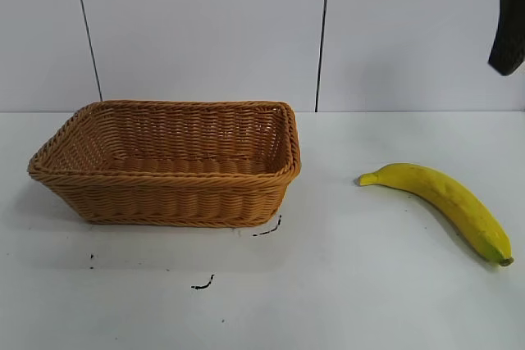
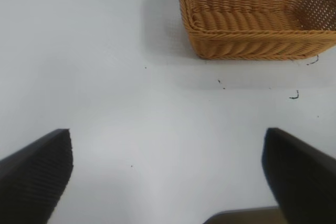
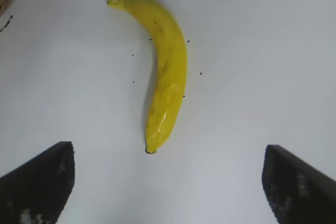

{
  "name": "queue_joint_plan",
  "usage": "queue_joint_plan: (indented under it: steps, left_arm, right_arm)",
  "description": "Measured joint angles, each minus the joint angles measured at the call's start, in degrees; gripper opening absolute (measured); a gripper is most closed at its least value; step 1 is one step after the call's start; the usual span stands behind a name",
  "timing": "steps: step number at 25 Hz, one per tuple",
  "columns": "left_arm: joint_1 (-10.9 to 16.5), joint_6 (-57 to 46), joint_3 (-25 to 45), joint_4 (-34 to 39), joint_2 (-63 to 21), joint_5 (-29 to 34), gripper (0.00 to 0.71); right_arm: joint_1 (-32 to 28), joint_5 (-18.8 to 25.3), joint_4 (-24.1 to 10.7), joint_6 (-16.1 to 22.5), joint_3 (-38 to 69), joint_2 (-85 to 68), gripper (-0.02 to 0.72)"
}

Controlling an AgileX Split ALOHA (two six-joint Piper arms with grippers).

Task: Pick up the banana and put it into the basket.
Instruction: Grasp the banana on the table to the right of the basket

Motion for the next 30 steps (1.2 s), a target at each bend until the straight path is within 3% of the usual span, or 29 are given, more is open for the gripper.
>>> queue_joint_plan:
  steps: [5,11,23,27,29,30]
  left_arm:
    - [0.00,0.00,0.00,0.00,0.00,0.00,0.695]
    - [0.00,0.00,0.00,0.00,0.00,0.00,0.695]
    - [0.00,0.00,0.00,0.00,0.00,0.00,0.695]
    - [0.00,0.00,0.00,0.00,0.00,0.00,0.695]
    - [0.00,0.00,0.00,0.00,0.00,0.00,0.695]
    - [0.00,0.00,0.00,0.00,0.00,0.00,0.695]
  right_arm:
    - [-0.14,-5.50,-3.18,2.40,-0.04,6.45,0.695]
    - [-0.14,-12.62,-4.10,6.94,-0.04,15.36,0.695]
    - [-0.14,-14.63,-4.24,7.92,-0.04,23.10,0.687]
    - [-0.14,-14.63,-4.24,8.60,-0.04,23.20,0.553]
    - [-0.14,-14.63,-4.51,9.17,-0.04,23.20,0.443]
    - [-0.14,-14.63,-4.71,9.32,-0.04,23.20,0.352]
